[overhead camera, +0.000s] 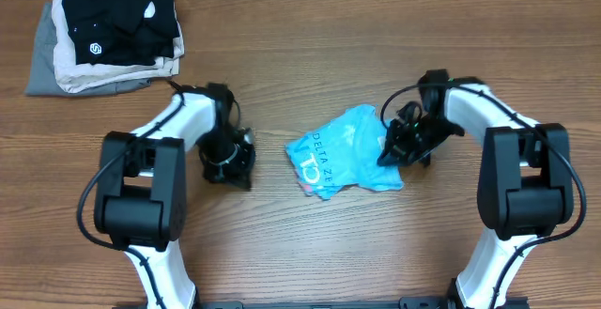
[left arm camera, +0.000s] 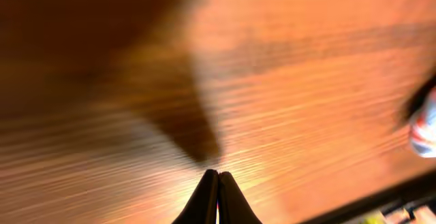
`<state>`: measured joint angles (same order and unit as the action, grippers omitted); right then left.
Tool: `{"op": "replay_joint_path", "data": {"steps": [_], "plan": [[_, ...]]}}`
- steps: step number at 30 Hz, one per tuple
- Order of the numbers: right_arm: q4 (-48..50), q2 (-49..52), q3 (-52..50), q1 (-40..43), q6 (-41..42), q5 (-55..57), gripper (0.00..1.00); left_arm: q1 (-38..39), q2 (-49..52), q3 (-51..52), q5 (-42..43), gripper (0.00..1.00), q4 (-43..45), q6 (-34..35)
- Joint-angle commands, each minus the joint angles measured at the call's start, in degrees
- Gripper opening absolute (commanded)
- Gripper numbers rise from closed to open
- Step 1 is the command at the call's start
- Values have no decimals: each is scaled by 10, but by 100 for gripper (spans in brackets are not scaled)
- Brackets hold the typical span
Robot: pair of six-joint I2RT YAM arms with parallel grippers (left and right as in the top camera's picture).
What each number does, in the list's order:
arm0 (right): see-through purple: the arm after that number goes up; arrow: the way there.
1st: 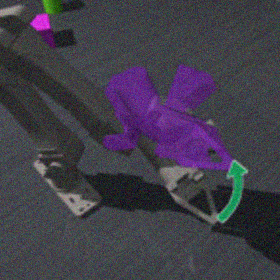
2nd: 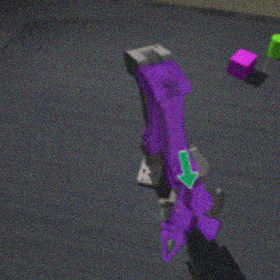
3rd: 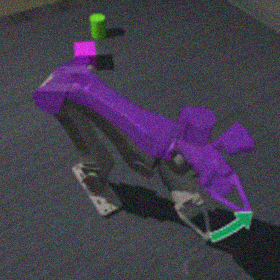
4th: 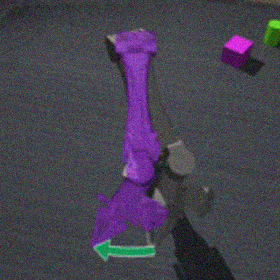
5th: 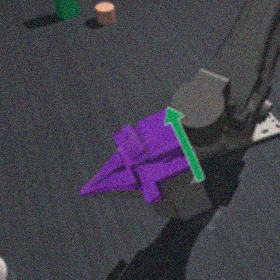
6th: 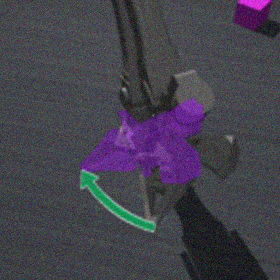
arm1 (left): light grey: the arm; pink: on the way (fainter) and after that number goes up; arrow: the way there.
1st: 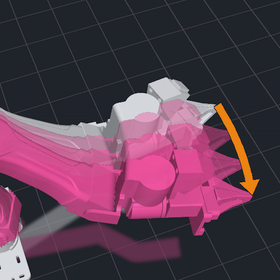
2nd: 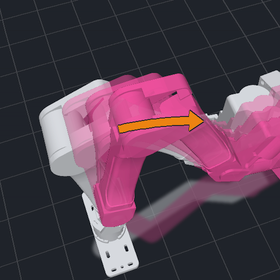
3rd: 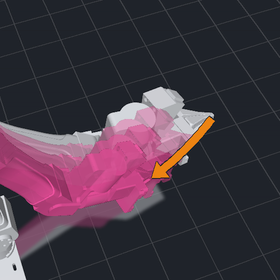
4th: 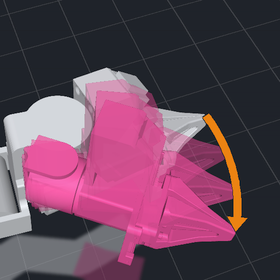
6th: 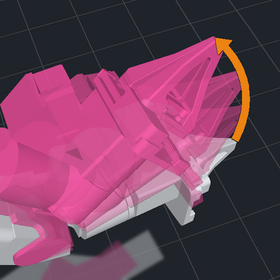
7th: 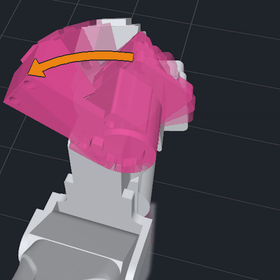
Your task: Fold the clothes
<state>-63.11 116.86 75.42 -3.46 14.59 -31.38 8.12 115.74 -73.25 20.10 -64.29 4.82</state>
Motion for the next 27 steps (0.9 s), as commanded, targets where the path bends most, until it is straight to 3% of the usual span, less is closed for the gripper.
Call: {"op": "replay_joint_path", "data": {"steps": [1,2,3,4,5,6,7,12,19,22,27], "plan": [[-23,-40,68,-2,-11,31,7,2,-62,-50,2,13,2,9],[-36,-45,86,-2,-11,31,14,2,-73,-56,32,24,7,6],[-46,-50,104,-2,-11,31,23,2,-82,-57,71,42,15,-4],[-56,-53,125,-2,-11,31,41,2,-88,-57,111,67,23,-14],[-63,-55,141,-1,-10,31,65,3,-89,-57,145,80,28,-17],[-67,-56,156,0,-10,31,86,5,-88,-56,174,82,31,-19],[-70,-56,170,2,-10,31,99,9,-84,-55,192,84,33,-18],[-75,-56,209,24,-9,31,100,45,-71,-23,206,90,51,48],[-103,-56,214,59,-18,31,100,107,-71,15,215,93,171,175],[-121,-56,214,64,-32,36,100,129,-70,16,183,98,196,246],[-141,-56,214,64,-59,42,100,151,-56,21,132,98,199,304]]}}
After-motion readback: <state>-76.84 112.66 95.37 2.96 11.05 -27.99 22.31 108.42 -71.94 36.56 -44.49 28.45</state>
